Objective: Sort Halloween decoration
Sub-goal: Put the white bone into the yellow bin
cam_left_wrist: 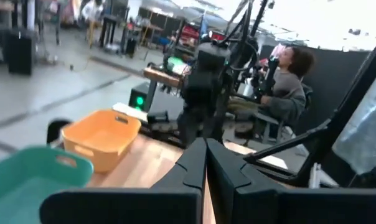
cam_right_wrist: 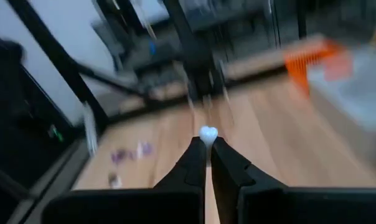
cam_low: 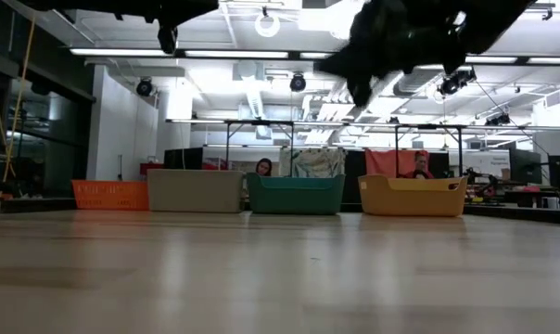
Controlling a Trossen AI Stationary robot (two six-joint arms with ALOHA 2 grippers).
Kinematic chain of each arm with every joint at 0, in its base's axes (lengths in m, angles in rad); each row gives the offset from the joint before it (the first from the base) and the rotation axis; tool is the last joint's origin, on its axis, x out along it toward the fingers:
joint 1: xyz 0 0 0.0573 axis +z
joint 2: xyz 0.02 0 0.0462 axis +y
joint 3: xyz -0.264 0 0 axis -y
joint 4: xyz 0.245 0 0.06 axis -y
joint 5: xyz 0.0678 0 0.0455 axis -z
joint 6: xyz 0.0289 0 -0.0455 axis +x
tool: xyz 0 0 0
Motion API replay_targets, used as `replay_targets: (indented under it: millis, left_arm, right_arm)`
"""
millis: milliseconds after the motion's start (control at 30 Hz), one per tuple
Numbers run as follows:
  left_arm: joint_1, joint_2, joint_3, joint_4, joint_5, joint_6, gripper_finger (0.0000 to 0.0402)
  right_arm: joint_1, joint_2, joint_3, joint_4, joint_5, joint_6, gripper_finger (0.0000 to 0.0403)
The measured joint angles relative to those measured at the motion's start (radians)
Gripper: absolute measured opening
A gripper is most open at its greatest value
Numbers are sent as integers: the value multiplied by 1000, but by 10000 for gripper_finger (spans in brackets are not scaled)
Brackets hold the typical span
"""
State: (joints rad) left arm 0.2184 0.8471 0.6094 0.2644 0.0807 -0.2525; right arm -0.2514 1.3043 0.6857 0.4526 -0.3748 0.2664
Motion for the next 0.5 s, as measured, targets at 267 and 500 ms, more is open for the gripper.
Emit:
replay_targets:
  millis: [267, 500]
  left_arm:
    - [-3, 8, 0, 35, 1, 120, 1]
    - [-4, 18, 0, 41, 8, 124, 1]
  right_arm:
    - [32, -17, 70, 93, 15, -108, 0]
    - [44, -16, 85, 86, 31, -109, 0]
